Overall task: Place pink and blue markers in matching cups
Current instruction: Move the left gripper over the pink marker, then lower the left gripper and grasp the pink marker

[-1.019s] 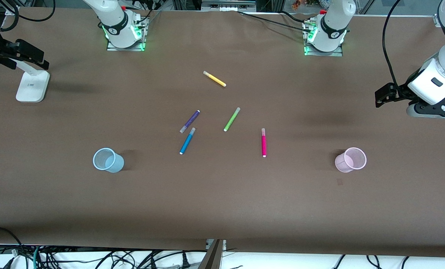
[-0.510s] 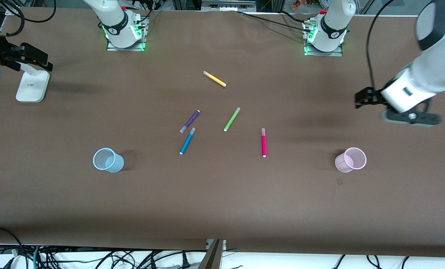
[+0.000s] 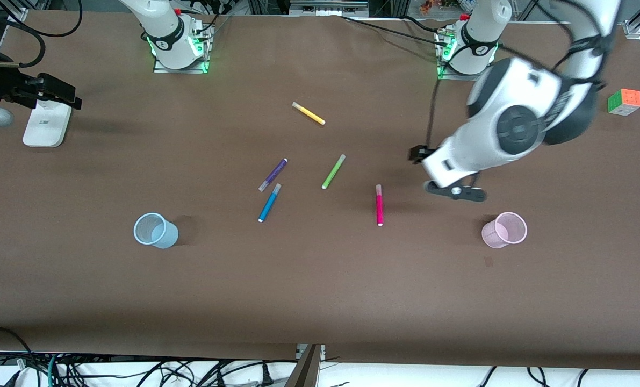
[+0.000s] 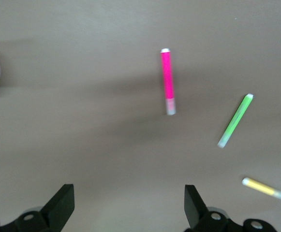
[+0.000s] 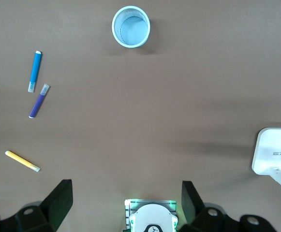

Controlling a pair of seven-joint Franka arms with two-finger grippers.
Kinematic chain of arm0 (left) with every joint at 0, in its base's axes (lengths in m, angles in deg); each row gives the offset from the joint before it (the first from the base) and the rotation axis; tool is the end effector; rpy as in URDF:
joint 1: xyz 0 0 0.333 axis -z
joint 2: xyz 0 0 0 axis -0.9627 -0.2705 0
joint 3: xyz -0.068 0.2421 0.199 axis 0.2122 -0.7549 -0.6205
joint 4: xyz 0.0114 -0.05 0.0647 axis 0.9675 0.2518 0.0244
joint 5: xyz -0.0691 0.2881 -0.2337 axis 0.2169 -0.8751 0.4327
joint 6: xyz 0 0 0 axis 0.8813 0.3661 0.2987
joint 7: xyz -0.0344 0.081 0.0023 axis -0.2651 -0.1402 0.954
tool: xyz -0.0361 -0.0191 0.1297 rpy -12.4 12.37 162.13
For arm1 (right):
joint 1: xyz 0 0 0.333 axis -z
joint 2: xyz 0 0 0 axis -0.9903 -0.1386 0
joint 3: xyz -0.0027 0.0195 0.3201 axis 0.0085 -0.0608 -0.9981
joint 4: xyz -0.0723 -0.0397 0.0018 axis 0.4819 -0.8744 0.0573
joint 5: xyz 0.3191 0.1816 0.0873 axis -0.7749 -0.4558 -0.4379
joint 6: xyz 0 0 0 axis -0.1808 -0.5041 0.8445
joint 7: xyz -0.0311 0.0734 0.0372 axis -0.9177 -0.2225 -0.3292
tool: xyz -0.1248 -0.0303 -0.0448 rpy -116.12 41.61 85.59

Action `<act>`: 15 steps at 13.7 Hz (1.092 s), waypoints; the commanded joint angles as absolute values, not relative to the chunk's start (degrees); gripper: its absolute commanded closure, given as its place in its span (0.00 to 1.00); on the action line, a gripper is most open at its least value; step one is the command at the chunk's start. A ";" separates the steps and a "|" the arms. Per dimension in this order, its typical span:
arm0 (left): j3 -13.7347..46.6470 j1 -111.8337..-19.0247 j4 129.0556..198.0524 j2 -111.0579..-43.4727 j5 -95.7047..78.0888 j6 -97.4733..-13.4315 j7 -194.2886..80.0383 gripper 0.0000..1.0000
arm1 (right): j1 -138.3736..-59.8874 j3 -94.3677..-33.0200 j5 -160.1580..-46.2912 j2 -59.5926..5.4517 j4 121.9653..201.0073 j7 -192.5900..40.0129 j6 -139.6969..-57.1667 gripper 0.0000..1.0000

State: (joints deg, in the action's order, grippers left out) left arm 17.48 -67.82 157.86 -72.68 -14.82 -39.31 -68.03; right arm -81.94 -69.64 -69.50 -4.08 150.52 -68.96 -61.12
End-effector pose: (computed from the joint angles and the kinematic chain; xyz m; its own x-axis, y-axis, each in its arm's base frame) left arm 0.5569 -0.2548 0.3814 0.9554 -0.1311 -0.2646 -0.1107 -0.9897 0.0907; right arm 0.5135 0.0120 0.5966 0.9833 -0.0215 -0.1807 -0.0308 -0.9983 -0.0488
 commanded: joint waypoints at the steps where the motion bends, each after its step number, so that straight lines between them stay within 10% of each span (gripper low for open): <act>1: 17.29 -63.16 158.58 -77.55 -16.99 -45.31 -75.51 0.00 | -81.24 -70.11 -68.75 -4.31 150.35 -70.03 -60.24 0.01; 15: 17.20 -56.29 163.86 -91.45 -35.46 -64.94 -90.75 0.06 | -82.73 -70.37 -69.45 -7.56 150.44 -68.88 -62.35 0.01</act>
